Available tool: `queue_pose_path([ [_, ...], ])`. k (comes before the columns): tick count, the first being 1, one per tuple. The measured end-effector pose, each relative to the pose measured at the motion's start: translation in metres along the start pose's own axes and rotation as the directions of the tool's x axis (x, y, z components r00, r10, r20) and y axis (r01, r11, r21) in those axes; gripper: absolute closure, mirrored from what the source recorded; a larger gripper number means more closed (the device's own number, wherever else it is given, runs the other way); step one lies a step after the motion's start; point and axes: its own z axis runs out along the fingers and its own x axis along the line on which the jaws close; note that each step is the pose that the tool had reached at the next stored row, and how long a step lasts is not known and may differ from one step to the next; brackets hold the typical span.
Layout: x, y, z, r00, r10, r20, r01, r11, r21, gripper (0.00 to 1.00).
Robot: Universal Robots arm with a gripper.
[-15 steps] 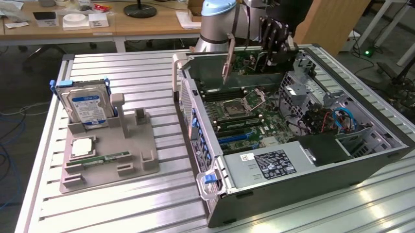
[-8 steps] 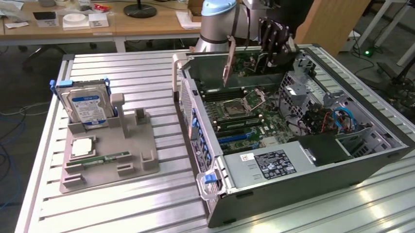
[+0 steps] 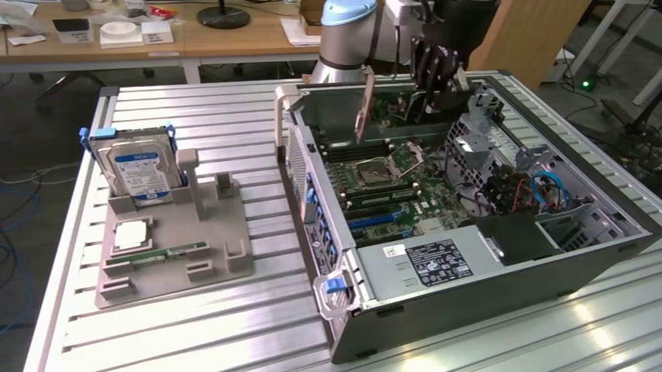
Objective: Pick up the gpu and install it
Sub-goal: 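Insert the gpu into the slot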
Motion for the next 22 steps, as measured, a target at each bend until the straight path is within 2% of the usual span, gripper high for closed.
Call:
queue_pose_path([
  [4,0.002,0.0000,0.0021,1.0000,0.000,-0.0061,0.000,1.0000,0.0003,0.73],
  [7,0.003,0.0002,0.0040,1.0000,0.000,-0.0068,0.000,1.0000,0.0005,0.73],
  [9,0.004,0.0012,0.0058,1.0000,0.000,-0.0094,0.000,1.0000,-0.0006,0.73],
  [13,0.004,0.0059,0.0105,0.9999,0.000,-0.0101,0.000,1.0000,-0.0043,0.73],
  [22,0.006,0.0087,0.0244,0.9999,0.000,-0.0100,0.000,1.0000,-0.0053,0.73],
])
